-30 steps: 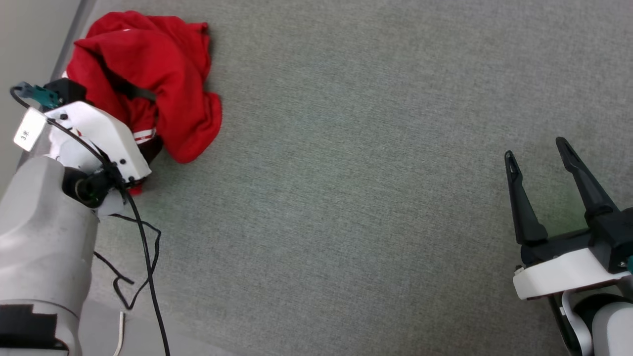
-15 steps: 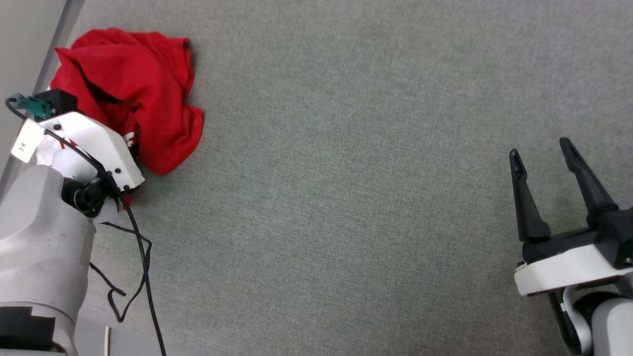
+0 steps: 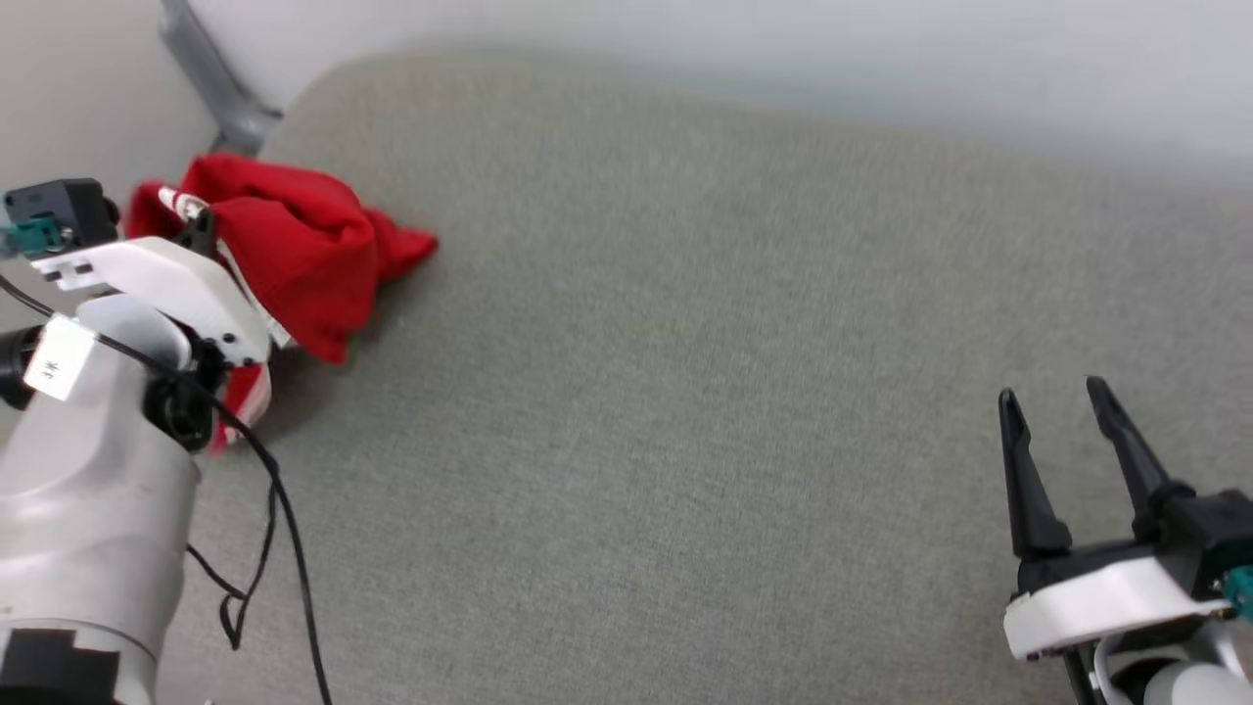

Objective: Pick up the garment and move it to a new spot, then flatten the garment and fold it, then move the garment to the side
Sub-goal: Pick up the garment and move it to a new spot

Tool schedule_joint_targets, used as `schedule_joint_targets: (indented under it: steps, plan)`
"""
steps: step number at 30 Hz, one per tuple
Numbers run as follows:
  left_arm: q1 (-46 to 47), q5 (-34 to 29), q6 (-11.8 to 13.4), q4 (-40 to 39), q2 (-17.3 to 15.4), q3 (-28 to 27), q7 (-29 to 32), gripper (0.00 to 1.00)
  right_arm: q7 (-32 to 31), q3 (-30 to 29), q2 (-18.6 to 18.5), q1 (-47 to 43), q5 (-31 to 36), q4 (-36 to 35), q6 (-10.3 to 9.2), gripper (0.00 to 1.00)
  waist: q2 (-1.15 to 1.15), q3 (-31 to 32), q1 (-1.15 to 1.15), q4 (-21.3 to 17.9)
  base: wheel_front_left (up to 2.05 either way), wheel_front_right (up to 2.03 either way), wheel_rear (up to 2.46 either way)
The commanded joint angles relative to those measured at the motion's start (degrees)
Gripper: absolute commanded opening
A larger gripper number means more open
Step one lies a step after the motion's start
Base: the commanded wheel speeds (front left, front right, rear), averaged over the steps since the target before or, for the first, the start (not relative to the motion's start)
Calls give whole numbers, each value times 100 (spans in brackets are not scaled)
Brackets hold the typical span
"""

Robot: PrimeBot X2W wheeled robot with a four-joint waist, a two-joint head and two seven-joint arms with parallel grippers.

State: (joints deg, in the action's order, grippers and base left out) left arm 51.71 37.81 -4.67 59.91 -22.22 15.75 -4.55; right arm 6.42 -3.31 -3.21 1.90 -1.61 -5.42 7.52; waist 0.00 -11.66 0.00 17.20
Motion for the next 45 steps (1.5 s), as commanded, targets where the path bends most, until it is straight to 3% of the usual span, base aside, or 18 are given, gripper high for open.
schedule_joint_targets:
  steps: [1, 7, 14, 24, 34, 38, 45]
  plan:
    - [-117, -28, 6, -42, 62, 10, -99, 0, 34, -22, 33, -94, -60, 31, -6, 100, 0, 405, 0, -26, 0, 0, 0]
    - [-392, -162, 76, -383, 231, 152, -589, 0, 129, -10, 39, -351, -269, 178, -6, 100, 0, 919, 0, -320, 0, 0, 0]
    - [-863, -169, 156, -1126, 436, 274, -705, 0, 81, -45, 40, -589, -355, 165, -6, 100, 0, 1231, 0, -985, 0, 0, 0]
    - [-1743, -300, 315, -3015, 937, 905, -195, 0, -48, -155, 37, -723, -342, -18, -6, 100, 0, 1182, 0, -2113, 0, 0, 0]
    - [-2027, -664, 121, -4732, 1664, 2402, 723, 0, 3, -257, 40, -510, -467, -135, -6, 100, 0, 535, 0, -2751, 0, 0, 0]
    - [-2142, -743, -36, -4793, 1818, 3182, 1098, 0, 111, -186, 39, -356, -555, -69, -6, 100, 0, 117, 0, -2877, 0, 0, 0]
    - [-2469, -716, -133, -4187, 1707, 3726, 1411, 0, 271, -145, 40, -156, -636, 124, -6, 100, 0, -216, 0, -2858, 0, 0, 0]
